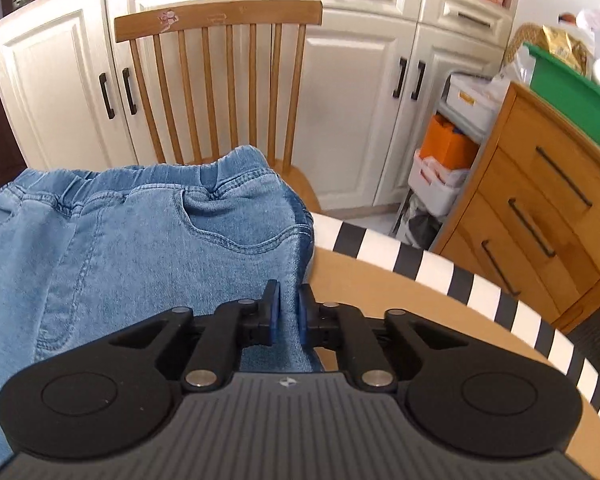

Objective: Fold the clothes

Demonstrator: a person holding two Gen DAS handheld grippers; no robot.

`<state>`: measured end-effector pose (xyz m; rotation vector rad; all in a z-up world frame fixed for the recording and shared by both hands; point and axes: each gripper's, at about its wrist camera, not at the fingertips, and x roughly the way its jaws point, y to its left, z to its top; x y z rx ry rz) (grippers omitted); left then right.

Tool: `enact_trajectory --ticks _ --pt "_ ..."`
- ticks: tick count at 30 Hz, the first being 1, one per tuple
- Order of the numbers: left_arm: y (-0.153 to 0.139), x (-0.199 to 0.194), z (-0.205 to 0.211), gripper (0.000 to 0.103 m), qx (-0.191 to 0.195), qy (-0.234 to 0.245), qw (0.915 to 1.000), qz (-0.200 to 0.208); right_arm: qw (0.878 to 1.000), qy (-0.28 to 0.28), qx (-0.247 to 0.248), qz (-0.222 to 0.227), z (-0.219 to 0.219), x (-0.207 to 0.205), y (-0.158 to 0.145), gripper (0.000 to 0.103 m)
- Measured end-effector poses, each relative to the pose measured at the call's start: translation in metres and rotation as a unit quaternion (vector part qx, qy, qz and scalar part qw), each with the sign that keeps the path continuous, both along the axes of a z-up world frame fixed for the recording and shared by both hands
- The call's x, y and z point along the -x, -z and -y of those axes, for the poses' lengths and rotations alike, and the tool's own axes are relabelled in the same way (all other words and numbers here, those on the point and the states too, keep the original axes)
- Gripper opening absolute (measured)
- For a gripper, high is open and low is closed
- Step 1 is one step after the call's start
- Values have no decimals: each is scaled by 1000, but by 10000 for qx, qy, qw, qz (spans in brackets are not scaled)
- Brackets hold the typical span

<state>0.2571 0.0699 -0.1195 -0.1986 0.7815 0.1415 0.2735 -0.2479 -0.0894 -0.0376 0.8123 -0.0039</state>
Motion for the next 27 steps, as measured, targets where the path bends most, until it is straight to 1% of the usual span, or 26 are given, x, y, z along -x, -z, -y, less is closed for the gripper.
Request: enact_trajectory --ticks 1,2,3,4,5,6,7,8,9,10,11,12,13,15,16,17,18,19,21,22,23,24,25,27 --pt "0 -1 2 35 -101 26 9999 22 10000 60 25 54 1 3 1 23" --pt "1 1 2 42 -236 11 9997 19 9998 189 1 50 6 3 1 46" --pt "0 4 -2 56 -269 -75 9996 -14 9995 323 -26 43 12 4 1 57" --pt "-2 7 -5 59 -295 -165 9994 -49 9989 406 -234 -23 23 4 -1 60" --pt "-7 16 -12 59 -160 -199 9997 32 9976 472 -499 -43 32 12 -4 54" --pt "-12 26 -19 58 -16 -228 9997 120 9961 553 -681 27 40 27 -10 53" --pt "-18 44 -21 58 15 -176 9996 216 9942 636 -859 103 49 43 -16 53" --pt "-24 64 -24 58 39 -119 9994 312 9931 563 -1007 200 54 66 -22 55" --pt "-30 87 -20 58 -48 -10 9994 345 9917 481 -1153 299 59 89 -28 55" --pt "-35 113 -14 58 -39 133 9991 394 9902 322 -1312 347 62 114 -33 55" --pt "-39 137 -9 58 57 314 9986 421 9883 123 -1472 384 62 142 -37 55" --pt "-39 161 -2 58 134 432 9980 431 9874 -103 -1531 387 59 168 -38 55" --pt "-37 181 5 58 156 500 9979 374 9881 -303 -1462 381 54 192 -38 53" --pt "-24 211 11 58 217 438 9987 117 9901 -338 -1327 323 48 230 -35 53" --pt "-15 221 10 54 316 339 9989 -114 9907 -306 -1301 272 46 245 -32 53" --pt "-11 234 9 55 291 284 9992 -13 9919 -193 -1255 90 46 253 -27 53" --pt "-9 242 11 53 76 284 9995 -76 9925 -67 -1209 -165 47 258 -21 53" --pt "-10 252 14 53 -44 331 9994 -124 9923 63 -1193 -337 49 261 -15 51" --pt "-11 270 21 54 -270 430 9985 -217 9929 183 -1062 -497 48 281 -10 51" --pt "-11 283 23 59 -386 526 9974 -310 9943 162 -858 -610 44 292 -10 53" --pt "-12 295 26 62 -502 624 9960 -406 9950 108 -675 -723 41 307 -12 52" --pt "-11 311 29 68 -606 686 9946 -488 9949 21 -582 -820 37 325 -15 54" --pt "-11 329 31 73 -649 752 9936 -534 9943 -49 -540 -921 35 343 -16 57" --pt "-11 368 30 77 -579 835 9934 -535 9934 -75 -410 -1073 35 386 -18 59"
